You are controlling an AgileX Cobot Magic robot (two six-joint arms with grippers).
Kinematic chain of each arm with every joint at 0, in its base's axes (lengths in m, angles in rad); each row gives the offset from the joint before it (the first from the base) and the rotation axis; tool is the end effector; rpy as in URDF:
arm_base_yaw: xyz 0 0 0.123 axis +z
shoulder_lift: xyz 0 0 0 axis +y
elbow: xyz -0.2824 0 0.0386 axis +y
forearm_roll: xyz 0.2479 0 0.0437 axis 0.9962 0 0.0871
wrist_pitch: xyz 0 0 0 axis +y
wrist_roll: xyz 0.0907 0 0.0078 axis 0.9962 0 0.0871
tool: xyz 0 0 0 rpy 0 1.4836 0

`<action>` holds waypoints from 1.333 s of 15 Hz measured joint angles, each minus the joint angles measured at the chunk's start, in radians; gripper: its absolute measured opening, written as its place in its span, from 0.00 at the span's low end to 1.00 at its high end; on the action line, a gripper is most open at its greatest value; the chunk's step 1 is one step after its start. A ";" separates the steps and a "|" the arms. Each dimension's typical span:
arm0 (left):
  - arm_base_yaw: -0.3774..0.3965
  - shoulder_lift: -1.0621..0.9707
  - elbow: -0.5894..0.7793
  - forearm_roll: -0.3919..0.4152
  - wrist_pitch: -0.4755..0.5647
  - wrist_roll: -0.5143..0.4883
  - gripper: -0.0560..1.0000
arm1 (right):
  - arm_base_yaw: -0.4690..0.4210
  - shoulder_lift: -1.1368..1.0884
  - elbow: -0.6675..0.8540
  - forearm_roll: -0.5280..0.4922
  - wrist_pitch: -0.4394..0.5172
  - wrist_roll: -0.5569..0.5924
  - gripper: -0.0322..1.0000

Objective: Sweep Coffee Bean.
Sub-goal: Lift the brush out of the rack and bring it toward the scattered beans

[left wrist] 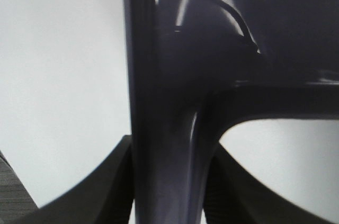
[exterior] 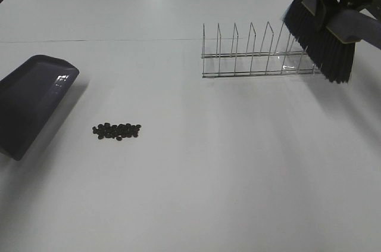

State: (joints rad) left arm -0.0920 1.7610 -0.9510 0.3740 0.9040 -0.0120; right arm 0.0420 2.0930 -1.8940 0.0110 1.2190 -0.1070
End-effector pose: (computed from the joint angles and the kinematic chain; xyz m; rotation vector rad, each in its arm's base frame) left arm 0.2931 -0.0008 0.1564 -0.4908 -3.0296 -0.4469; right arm 0.4470 0.0197 0.2539 -0.2123 2.8936 0.0043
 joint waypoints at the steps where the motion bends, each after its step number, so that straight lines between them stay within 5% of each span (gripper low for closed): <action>1: 0.000 0.000 0.000 0.025 0.000 -0.014 0.37 | 0.000 -0.021 0.000 0.000 0.002 0.016 0.32; 4: 0.000 0.000 0.000 0.065 0.007 -0.029 0.37 | 0.004 -0.100 0.066 0.000 -0.001 0.045 0.32; 7: -0.005 0.013 0.000 0.112 -0.008 -0.073 0.37 | 0.005 -0.310 0.379 0.004 -0.046 0.080 0.32; 11: -0.078 0.068 -0.003 0.157 -0.006 -0.111 0.37 | 0.013 -0.371 0.574 -0.004 -0.133 0.126 0.32; 14: -0.133 0.127 -0.030 0.158 -0.002 -0.172 0.37 | 0.099 -0.371 0.619 -0.093 -0.159 0.181 0.32; 16: -0.181 0.180 -0.057 0.158 0.019 -0.194 0.37 | 0.243 -0.350 0.620 -0.233 -0.206 0.308 0.32; 20: -0.252 0.199 -0.057 0.155 0.018 -0.213 0.37 | 0.364 -0.278 0.620 -0.275 -0.245 0.353 0.32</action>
State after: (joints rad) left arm -0.3440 1.9600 -1.0080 0.5290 0.9220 -0.2250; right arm 0.4060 1.8150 -1.2740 -0.2640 0.9740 0.2460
